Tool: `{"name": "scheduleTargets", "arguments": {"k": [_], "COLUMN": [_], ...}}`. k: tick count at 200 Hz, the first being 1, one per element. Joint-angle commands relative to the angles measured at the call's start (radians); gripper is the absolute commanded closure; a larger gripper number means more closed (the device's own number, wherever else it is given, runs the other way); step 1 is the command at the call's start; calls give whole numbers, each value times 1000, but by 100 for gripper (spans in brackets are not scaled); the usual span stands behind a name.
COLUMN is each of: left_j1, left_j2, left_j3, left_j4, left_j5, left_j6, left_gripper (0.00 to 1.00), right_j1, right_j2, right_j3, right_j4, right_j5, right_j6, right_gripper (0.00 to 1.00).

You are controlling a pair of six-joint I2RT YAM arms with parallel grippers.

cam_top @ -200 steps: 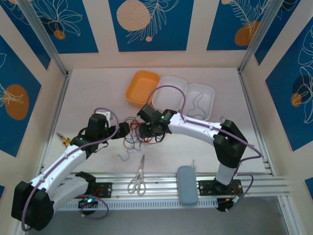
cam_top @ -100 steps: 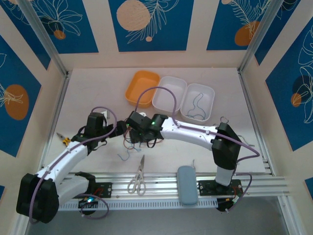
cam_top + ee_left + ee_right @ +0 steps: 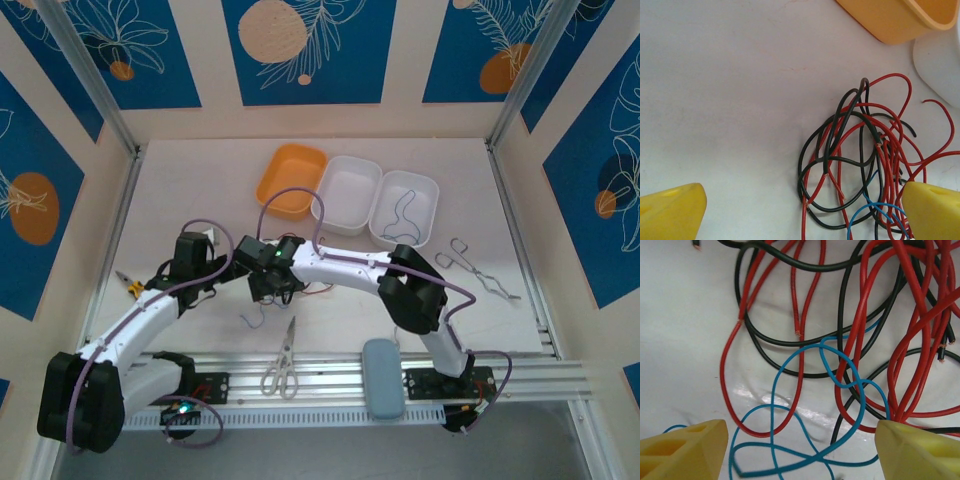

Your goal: Untangle the cables

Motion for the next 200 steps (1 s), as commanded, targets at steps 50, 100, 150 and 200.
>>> {"name": "scheduleTargets", "arguments": {"k": [50,100,150,200], "left_j1": [14,15,17,16], "left_j2": [-2,-2,-7,-10], "left_j3": [-12,0,6,15], "left_j4": [6,-8,-5,-1], "left_j5": [30,29,41,76], "left_j6": [7,22,19,23], "left_gripper": [0,0,0,0], "right_j1": [-25,-16,-9,6], "right_j2": [10,-66,-154,-237], "right_j3": [21,19,-3,-2], "right_j4": [3,13,24,43], "right_j5": [-14,-17,-11,21], "right_j6": [-6,-42,-57,-123], "right_gripper": [53,87,100,100]}}
